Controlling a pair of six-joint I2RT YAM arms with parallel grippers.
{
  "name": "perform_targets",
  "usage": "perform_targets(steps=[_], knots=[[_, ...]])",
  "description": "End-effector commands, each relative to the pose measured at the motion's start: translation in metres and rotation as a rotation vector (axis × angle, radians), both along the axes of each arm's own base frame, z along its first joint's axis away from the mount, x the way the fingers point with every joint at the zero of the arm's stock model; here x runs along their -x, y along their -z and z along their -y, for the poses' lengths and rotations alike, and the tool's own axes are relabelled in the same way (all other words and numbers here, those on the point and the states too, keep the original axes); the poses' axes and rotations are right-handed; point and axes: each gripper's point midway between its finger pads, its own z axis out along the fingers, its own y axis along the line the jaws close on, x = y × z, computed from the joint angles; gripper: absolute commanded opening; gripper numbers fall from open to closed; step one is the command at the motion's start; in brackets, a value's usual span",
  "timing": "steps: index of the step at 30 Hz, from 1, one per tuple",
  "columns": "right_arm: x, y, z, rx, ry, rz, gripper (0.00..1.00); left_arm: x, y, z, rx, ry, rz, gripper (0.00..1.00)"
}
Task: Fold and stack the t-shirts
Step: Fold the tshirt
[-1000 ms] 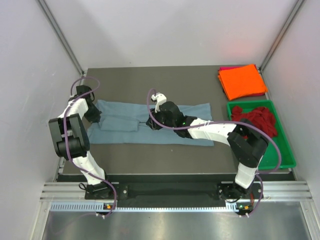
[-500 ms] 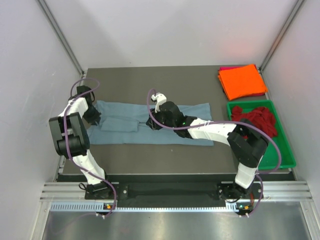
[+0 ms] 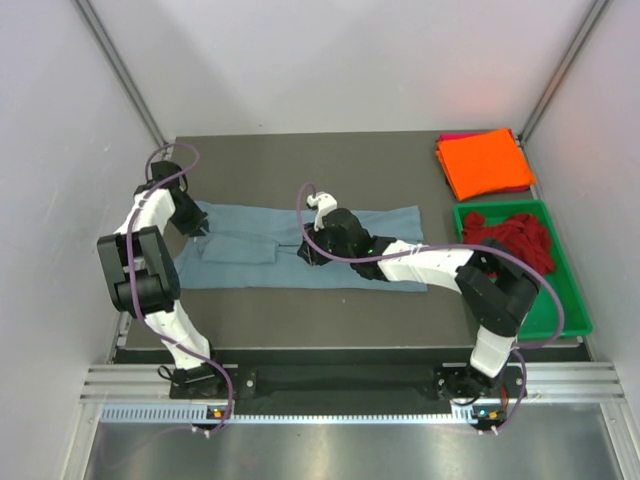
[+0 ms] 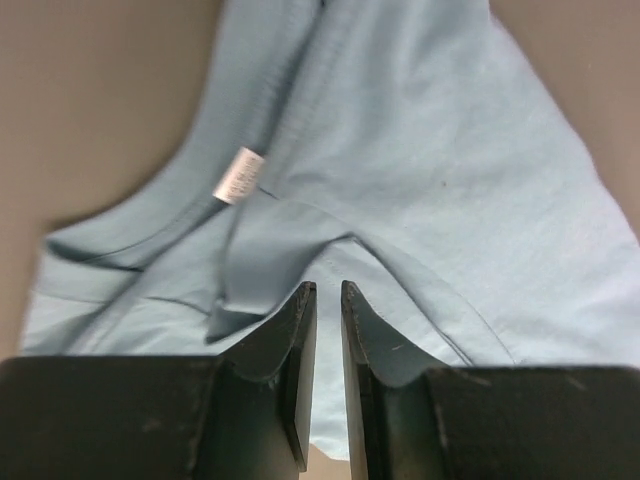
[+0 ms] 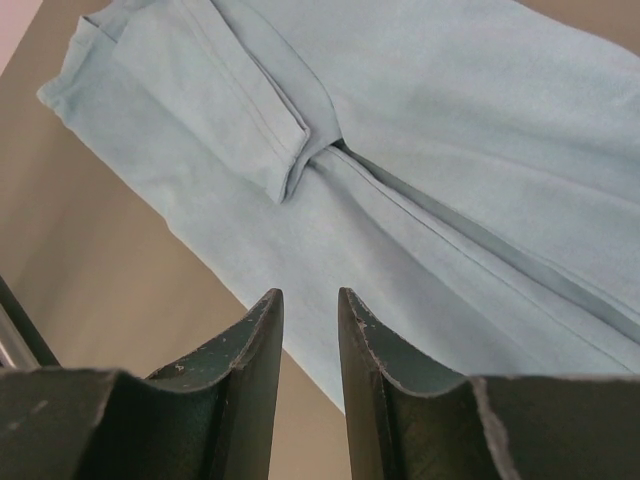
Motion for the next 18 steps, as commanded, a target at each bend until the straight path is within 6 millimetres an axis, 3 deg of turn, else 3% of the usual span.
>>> perform_targets(steps=[1, 6, 10, 13, 18], knots=[[-0.006, -0.022, -0.003, -0.068, 0.020, 0.024, 0.29, -0.001, 0.009, 0.013, 0.058, 0.013, 0.020, 0.21], [-0.007, 0.009, 0.013, -0.020, 0.072, -0.028, 0.28, 0.013, 0.040, -0.001, -0.006, -0.071, -0.069, 0.21], [-0.011, 0.033, 0.040, 0.029, 0.156, -0.065, 0.27, 0.016, 0.046, -0.013, -0.059, -0.127, -0.100, 0.21], [-0.013, 0.047, 0.061, 0.075, 0.209, -0.082, 0.27, 0.011, 0.035, -0.019, -0.085, -0.143, -0.082, 0.20], [-0.014, 0.058, 0.095, 0.153, 0.289, -0.112, 0.27, -0.017, -0.007, -0.026, -0.104, -0.139, 0.024, 0.22]])
